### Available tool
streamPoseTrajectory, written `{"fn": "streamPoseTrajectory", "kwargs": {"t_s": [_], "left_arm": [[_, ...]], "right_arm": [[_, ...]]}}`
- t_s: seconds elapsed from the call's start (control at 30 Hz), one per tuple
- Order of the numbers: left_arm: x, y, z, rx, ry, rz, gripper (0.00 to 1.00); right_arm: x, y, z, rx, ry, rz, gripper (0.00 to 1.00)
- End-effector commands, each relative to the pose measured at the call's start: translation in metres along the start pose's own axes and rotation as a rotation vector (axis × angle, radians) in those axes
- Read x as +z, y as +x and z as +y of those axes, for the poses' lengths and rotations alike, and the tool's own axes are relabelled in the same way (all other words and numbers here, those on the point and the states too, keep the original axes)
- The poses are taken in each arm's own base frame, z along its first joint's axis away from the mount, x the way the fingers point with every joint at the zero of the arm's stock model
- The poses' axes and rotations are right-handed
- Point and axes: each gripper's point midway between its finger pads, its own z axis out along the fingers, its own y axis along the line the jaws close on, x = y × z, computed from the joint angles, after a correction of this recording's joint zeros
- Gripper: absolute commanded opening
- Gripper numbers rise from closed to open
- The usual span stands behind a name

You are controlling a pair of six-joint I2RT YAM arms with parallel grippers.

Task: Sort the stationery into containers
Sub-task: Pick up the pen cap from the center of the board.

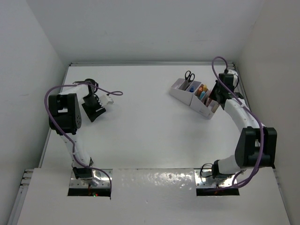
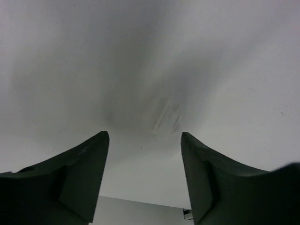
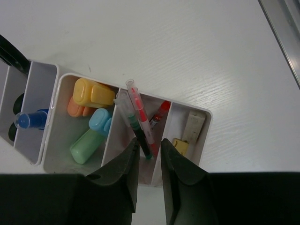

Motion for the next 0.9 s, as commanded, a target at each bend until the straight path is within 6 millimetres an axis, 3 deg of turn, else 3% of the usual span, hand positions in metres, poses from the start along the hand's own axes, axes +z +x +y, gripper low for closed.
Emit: {"fn": "streamPoseTrajectory", "kwargs": {"t_s": [0.0,0.03,0.37,0.47,0.5,0.53,0.63,0.67,0.7,0.73,0.8,0.83,0.87], "left_arm": [[0.011,0.002,0.002,-0.021,-0.022,0.026,0.59],[0.013,0.000,-0.002,-0.018,-0.012,0.028,0.52],[0.027,-0.014,-0.022,-0.038,0.026,-0.008,0.29],[0.025,-0.024,-0.021,-0.050,0.023,-0.033,0.13],[0.022,-0.030,-0.022,-0.062,0.027,-0.051,0.01],[0.020,-0.034,-0.020,-0.069,0.025,-0.062,0.00],[-0.002,-0.061,-0.005,-0.117,0.013,-0.160,0.00],[-0.020,-0.090,0.001,-0.096,-0.005,-0.229,0.00],[-0.027,-0.103,0.003,-0.121,-0.006,-0.262,0.00],[-0.051,-0.125,0.020,-0.120,-0.053,-0.327,0.00],[-0.070,-0.167,0.019,-0.128,-0.053,-0.419,0.00],[-0.097,-0.203,0.022,-0.094,-0.093,-0.509,0.00],[-0.109,-0.221,0.021,-0.096,-0.098,-0.559,0.00]], "right_arm": [[-0.011,-0.015,-0.004,-0.012,0.012,-0.065,0.25],[-0.012,-0.015,-0.004,-0.011,0.013,-0.067,0.25],[-0.018,-0.013,-0.009,-0.017,0.022,-0.078,0.25],[-0.019,-0.015,-0.009,-0.022,0.020,-0.083,0.25],[-0.020,-0.016,-0.009,-0.023,0.024,-0.086,0.25],[-0.021,-0.016,-0.009,-0.022,0.022,-0.089,0.25],[-0.024,-0.018,-0.009,-0.003,0.012,-0.095,0.26],[-0.024,-0.019,-0.012,0.007,0.013,-0.096,0.25],[-0.026,-0.020,-0.010,0.021,0.000,-0.098,0.26],[-0.026,-0.020,-0.012,0.031,-0.001,-0.098,0.26],[-0.030,-0.023,-0.011,0.048,-0.012,-0.110,0.25],[-0.030,-0.021,-0.012,0.050,-0.015,-0.108,0.25],[-0.032,-0.022,-0.013,0.056,-0.015,-0.113,0.25]]}}
